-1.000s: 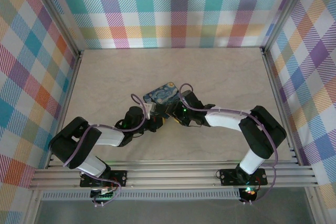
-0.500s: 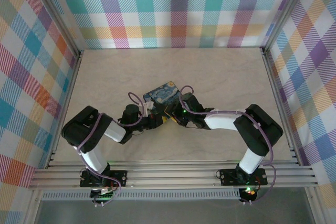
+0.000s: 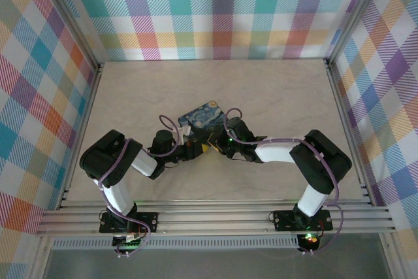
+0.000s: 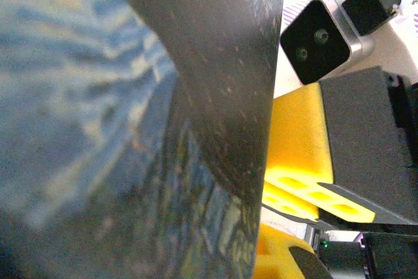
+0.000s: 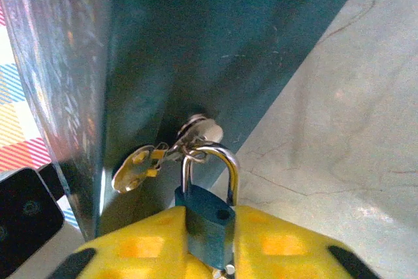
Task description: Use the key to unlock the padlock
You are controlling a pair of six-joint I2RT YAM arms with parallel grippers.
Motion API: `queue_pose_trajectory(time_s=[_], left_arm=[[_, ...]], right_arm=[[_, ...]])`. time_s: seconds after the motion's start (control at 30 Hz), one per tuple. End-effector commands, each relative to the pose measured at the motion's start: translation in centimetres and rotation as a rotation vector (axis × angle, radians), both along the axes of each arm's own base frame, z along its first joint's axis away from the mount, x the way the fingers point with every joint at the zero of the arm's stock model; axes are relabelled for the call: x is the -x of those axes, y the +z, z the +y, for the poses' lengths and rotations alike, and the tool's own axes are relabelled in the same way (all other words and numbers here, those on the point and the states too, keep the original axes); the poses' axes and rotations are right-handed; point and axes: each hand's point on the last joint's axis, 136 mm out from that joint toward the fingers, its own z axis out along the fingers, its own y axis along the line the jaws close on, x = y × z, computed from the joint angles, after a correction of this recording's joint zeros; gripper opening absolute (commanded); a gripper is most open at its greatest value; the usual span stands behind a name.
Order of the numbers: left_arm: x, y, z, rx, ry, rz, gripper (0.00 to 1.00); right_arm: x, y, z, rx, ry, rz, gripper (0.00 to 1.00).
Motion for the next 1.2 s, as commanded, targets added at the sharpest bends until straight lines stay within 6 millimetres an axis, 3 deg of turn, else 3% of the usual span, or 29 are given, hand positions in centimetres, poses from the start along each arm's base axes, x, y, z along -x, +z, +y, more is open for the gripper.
queue_pose_trajectory(time_s=[0.0, 0.1, 0.2, 0.4, 0.63, 0.8, 1.03, 1.17], left_arm=[[-0.5, 2.1, -0.9, 0.059, -0.033, -0.059, 0.0], [-0.5, 2.1, -1.2, 0.064, -0.039, -0.057, 0.0], [-0.5, 2.2, -1.3, 0.069, -0.035, -0.056, 0.0], [-0.7, 2.5, -1.2, 0.069, -0.021, -0.058, 0.0], [-0.9, 2.3, -0.9, 0.054, 0.0, -0.048, 0.0], [-1.1, 2.4, -0.9, 0.057, 0.007, -0.048, 0.0], [-1.2, 3.1, -1.1, 0.085, 0.005, -0.042, 0.0], [-1.2, 3.4, -1.3, 0.097, 0.004, -0.041, 0.0]], right_arm=[[-0.1, 1.5, 0.8, -0.053, 0.017, -0.05, 0.12], [0.0, 1.6, 0.9, -0.06, 0.029, -0.06, 0.05], [0.1, 1.6, 0.7, -0.061, 0.021, -0.054, 0.04], [0.2, 2.5, -0.3, -0.047, 0.003, -0.092, 0.19], [0.3, 5.1, -2.2, 0.001, -0.017, -0.195, 0.26], [1.0, 4.2, -3.9, 0.074, -0.053, -0.143, 0.35], [1.0, 2.3, -2.1, -0.004, -0.027, -0.097, 0.5], [0.7, 1.9, -0.9, -0.046, -0.007, -0.085, 0.51]])
